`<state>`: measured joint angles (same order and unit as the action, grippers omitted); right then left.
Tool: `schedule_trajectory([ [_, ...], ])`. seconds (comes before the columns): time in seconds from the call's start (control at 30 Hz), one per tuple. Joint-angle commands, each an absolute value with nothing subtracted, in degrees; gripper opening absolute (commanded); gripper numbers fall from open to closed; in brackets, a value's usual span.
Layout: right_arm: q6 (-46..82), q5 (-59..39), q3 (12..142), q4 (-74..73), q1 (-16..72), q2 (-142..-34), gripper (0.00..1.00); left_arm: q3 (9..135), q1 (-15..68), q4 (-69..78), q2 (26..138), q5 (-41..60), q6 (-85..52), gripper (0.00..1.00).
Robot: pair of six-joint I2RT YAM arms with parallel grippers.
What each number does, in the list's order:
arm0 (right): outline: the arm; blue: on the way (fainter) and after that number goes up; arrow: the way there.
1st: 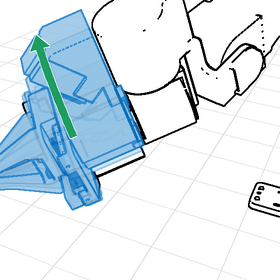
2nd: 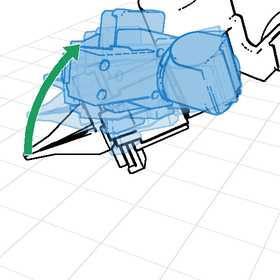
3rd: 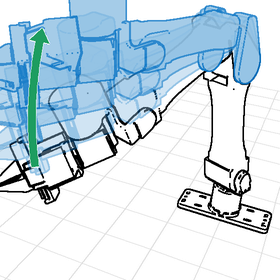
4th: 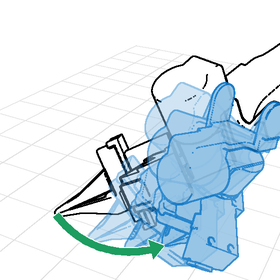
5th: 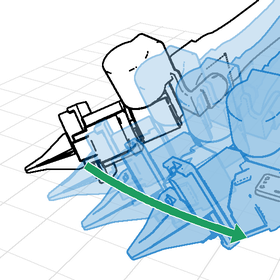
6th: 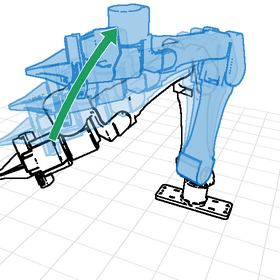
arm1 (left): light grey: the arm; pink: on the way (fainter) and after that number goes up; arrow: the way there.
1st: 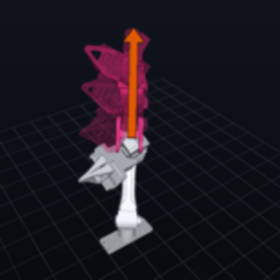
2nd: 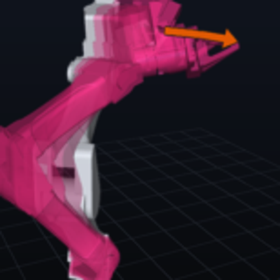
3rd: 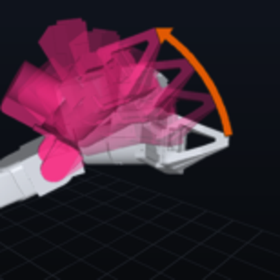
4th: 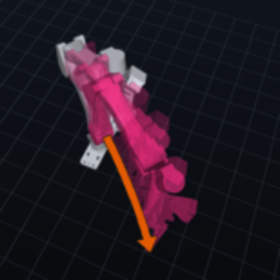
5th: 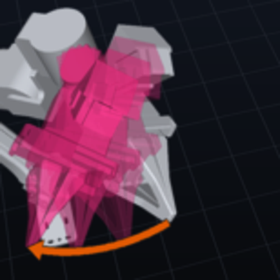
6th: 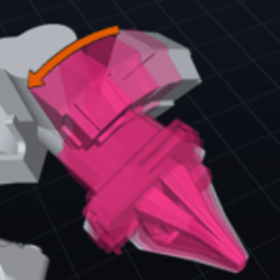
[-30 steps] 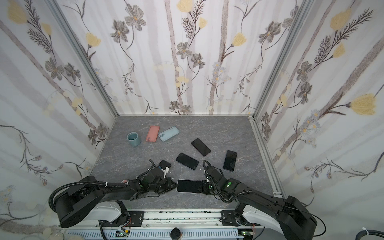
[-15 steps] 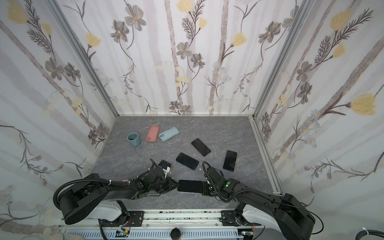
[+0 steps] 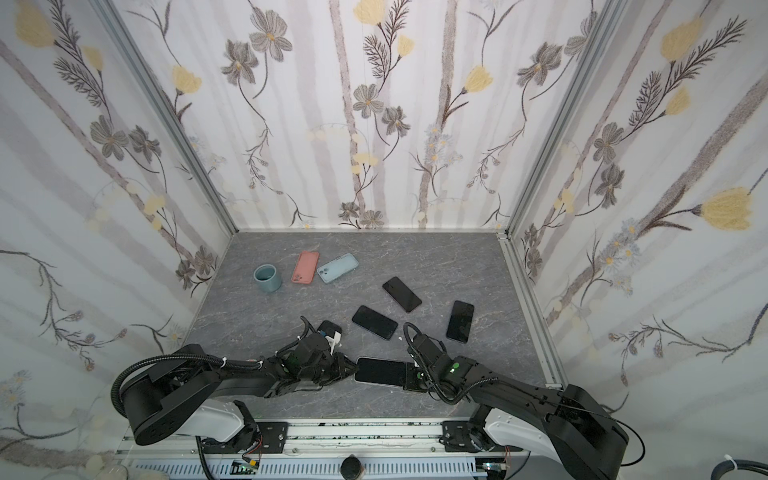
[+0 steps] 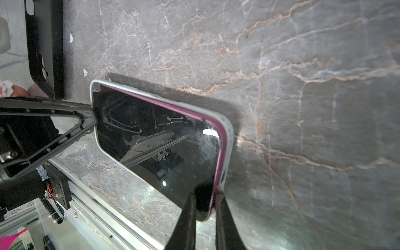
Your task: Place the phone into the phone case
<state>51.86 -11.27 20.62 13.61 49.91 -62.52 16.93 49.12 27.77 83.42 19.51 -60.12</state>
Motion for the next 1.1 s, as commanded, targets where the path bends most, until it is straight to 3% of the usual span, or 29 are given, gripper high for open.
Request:
schedule_trajectory([
  [0.0,50.0,-12.6,19.7,16.8,51.0,-65.9,0.13,16.4,49.4,15.4,85.1,18.1,-59.7,0.2],
  [0.37,48.3,-9.6,23.2,20.6,53.8,-70.7,0.12,16.6,49.4,15.7,85.7,18.3,-59.6,0.2],
  [0.83,47.7,-1.6,30.3,27.4,55.3,-66.0,0.27,15.7,49.4,14.5,83.2,16.8,-60.0,0.2],
  [1.07,47.8,-0.3,30.6,27.7,55.2,-63.6,0.29,16.3,49.3,12.2,80.5,15.6,-59.6,0.2],
])
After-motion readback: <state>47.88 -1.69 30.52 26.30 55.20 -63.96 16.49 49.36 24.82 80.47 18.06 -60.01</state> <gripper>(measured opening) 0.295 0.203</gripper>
